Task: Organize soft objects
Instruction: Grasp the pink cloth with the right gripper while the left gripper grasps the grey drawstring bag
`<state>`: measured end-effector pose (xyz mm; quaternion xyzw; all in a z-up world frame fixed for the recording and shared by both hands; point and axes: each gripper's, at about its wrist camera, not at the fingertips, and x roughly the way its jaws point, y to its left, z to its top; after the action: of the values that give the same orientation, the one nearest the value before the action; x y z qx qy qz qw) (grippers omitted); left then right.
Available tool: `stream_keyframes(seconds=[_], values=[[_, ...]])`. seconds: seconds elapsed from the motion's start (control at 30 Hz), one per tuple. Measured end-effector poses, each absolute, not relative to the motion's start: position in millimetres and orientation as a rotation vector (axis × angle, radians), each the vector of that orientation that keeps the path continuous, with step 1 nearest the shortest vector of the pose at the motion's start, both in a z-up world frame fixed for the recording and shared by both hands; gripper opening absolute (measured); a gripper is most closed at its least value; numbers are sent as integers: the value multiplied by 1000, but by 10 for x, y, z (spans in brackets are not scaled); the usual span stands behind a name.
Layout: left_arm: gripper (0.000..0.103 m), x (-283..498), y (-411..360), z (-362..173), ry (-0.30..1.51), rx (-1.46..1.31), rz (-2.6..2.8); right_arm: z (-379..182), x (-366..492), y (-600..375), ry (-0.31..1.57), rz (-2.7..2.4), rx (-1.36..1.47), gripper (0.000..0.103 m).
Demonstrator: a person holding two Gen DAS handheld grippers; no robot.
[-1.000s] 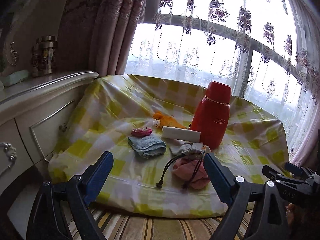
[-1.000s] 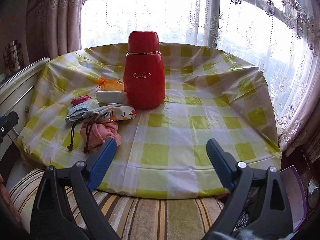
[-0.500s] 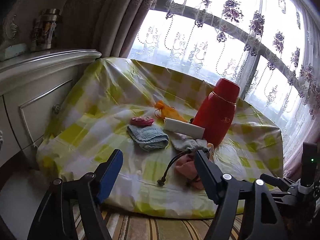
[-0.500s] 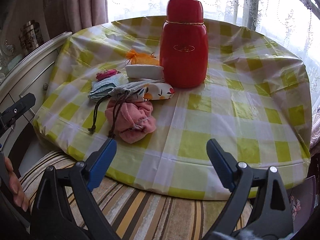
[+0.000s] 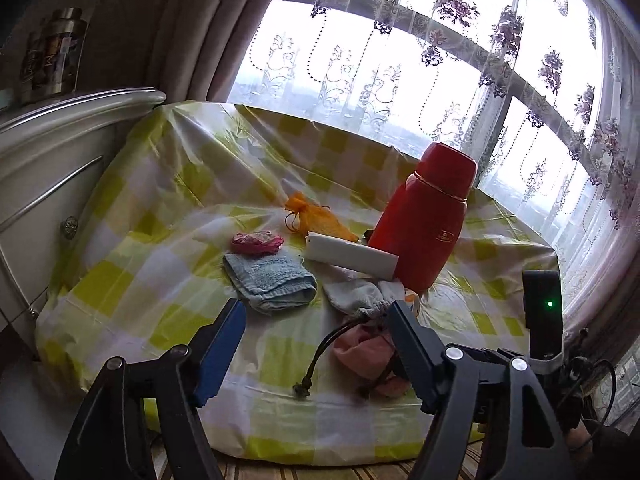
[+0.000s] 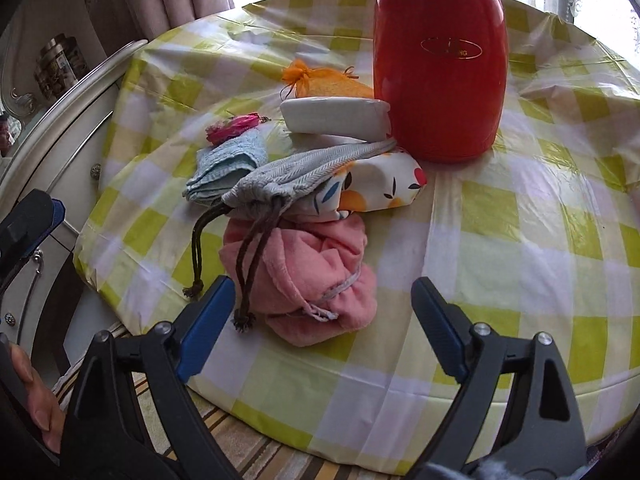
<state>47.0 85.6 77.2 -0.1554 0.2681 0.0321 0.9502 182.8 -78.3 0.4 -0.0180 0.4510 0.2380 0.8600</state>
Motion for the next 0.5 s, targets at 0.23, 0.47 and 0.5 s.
stream_keyframes(seconds=[0.23,0.47,0.5], values=[[74,700,832,748,565,-327,25,-140,2022,-648,989,570,-19,51],[74,1203,890,573,669,-491,-111,-77,1910,-721,964,590,-3,31],[74,1299,880,529,694,-513,-126,-73,1895,-745,965,588,-2,31]])
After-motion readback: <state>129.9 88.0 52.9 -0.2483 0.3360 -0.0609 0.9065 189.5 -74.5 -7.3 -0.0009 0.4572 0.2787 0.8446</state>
